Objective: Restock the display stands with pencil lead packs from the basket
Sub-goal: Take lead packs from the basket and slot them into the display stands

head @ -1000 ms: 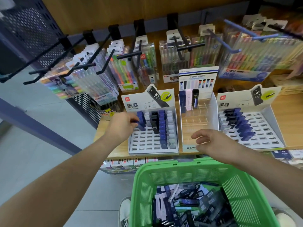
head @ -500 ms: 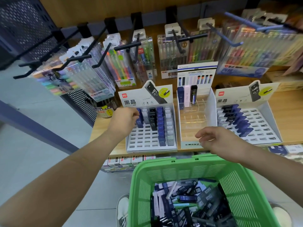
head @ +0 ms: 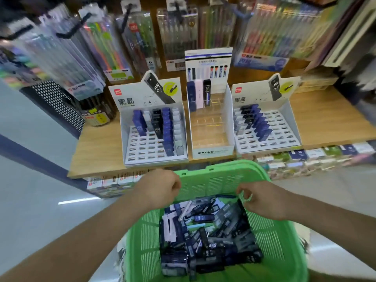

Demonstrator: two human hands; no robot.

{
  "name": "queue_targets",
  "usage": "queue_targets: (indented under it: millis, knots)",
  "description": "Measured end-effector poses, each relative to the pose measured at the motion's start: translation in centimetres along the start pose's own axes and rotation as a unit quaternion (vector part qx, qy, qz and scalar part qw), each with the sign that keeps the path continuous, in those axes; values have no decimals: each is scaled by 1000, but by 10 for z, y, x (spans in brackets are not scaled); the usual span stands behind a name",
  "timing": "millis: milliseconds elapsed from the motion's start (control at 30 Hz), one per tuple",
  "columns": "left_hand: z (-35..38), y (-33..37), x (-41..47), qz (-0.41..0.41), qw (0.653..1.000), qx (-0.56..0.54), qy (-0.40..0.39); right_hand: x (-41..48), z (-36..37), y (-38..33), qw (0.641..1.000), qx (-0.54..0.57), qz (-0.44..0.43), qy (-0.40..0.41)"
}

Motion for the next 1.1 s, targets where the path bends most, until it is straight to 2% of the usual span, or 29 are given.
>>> queue_targets:
  millis: [100, 300, 433, 567, 700, 833, 900, 967, 1033, 1100]
  knots:
    - [74, 0, 13, -61, 995, -46, -61, 7, 31, 17, 999, -26, 7, -22]
    - [194, -6, 15, -179, 973, -65, -127, 43, 117, 42, 998, -35, 4, -55]
    - [231, -18, 16, -262, 946, -130, -139, 60, 166, 62, 986, -91, 23, -139]
    - [249, -10, 17, -267, 953, -66, -125, 65, 188, 67, 972, -117, 58, -195]
    - [253, -2, 20, -272, 950, -122, -92, 66, 191, 60, 972, -184, 34, -141]
    - [254, 0, 19, -297, 916, -258, -73, 74, 196, 55, 979, -183, -11, -91]
    - [249, -1, 20, -289, 906, -304, -49, 77, 191, 56, 986, -158, 2, -54]
    - [243, -11, 21, -317, 868, -381, -37, 78, 186, 60, 996, -80, 33, -31]
    - [237, -18, 22, -349, 819, -454, -44, 76, 185, 66, 991, 96, 86, -31]
    - [230, -19, 20, -367, 750, -548, -60, 73, 183, 64, 951, 280, 133, -22]
Point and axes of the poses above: each hand's wrist, its own x-axis towards the middle knuckle, its own z-axis out of the palm, y = z × x, the point moved 6 cm from there along x, towards the middle knuckle, and after that the axes turned 13 degrees about -z, right-handed, at the moved point
